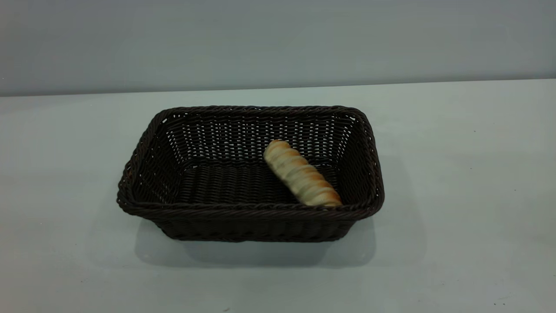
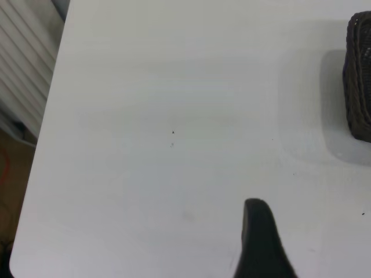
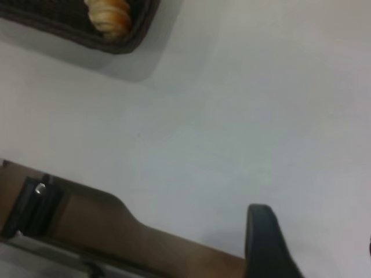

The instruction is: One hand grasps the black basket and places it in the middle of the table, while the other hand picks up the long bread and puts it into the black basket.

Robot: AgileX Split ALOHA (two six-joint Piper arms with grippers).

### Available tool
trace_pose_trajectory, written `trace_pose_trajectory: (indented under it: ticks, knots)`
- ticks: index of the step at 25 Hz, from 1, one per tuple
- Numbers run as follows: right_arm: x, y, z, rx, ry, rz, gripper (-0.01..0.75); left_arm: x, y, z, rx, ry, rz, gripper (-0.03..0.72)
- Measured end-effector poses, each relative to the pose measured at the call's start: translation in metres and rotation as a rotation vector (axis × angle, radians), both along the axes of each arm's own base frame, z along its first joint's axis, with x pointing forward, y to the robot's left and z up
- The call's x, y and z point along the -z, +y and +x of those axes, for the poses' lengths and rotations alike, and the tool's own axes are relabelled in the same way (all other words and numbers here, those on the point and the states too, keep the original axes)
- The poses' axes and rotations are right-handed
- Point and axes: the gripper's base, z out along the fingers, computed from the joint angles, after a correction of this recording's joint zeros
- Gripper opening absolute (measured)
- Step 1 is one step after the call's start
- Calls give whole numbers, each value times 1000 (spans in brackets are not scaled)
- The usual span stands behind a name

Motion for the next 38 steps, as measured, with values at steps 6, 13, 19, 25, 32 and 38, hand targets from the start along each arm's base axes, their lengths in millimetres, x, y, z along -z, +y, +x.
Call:
trace_pose_trajectory:
  ticks: [6,13,19,25,32,38]
  knots:
    - [31,-8,-38,-27,-70,-8,407,33,5,-29,-2,-51,-15,532]
    - [53,-13,-56,-52,-138,-30,406,61,6,-45,20,-91,-35,532]
    - [53,-13,-58,-51,-158,-27,406,73,2,-47,77,-81,-50,532]
    - [58,-13,-54,-44,-170,-26,406,78,-1,-46,106,-61,-61,532]
    - [58,-13,-54,-40,-176,-30,406,86,-3,-42,114,-39,-55,532]
    - [58,-14,-53,-20,-173,-26,406,86,-4,-42,134,-42,-56,532]
